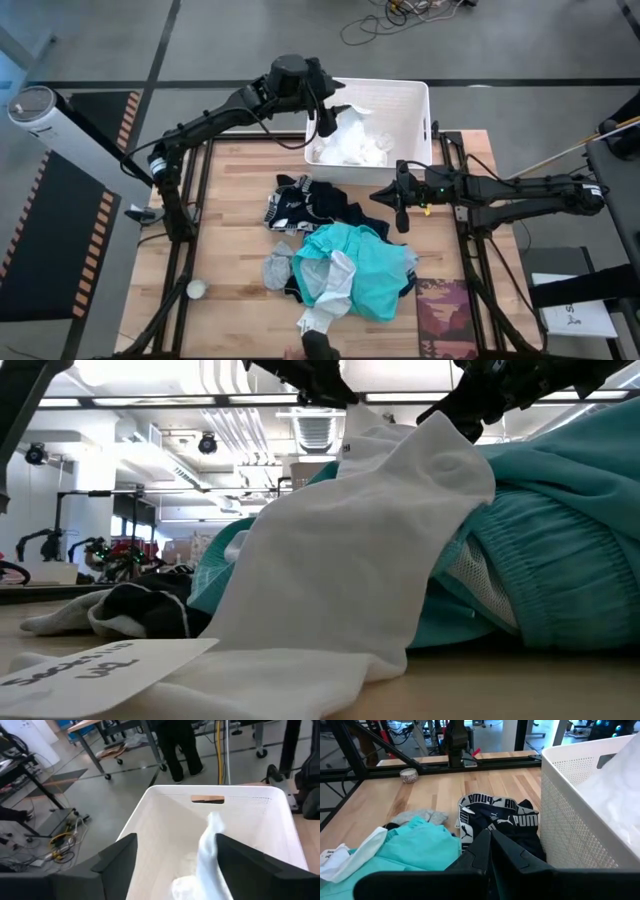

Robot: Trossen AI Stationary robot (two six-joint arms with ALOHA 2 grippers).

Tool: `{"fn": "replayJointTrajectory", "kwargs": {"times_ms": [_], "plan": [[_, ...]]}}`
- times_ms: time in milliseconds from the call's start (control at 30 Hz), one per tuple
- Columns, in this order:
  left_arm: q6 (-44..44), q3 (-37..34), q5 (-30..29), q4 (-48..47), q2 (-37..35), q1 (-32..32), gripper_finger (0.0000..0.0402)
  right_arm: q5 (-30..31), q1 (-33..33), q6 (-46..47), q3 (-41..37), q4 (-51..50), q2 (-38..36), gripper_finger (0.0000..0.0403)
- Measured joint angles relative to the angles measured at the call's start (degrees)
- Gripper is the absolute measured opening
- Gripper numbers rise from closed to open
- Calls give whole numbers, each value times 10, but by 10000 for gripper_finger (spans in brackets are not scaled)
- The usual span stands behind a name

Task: Sort clothes
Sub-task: Put the white sock into the white laundry bin

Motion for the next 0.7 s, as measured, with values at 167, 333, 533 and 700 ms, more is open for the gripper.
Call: {"fn": "replayJointTrajectory", "kwargs": {"times_ms": [167, 333, 533, 700], "plan": [[7, 0, -5, 1, -5, 0, 257, 0, 0, 0, 0, 1, 0, 0], [19, 0, -6, -13, -10, 0, 249, 0, 0, 0, 0, 1, 0, 0], [73, 0, 71, -135, -46, -3, 218, -1, 0, 0, 0, -4, 0, 0], [79, -1, 273, -258, -69, -14, 170, -1, 0, -10, 0, -5, 0, 0]]}}
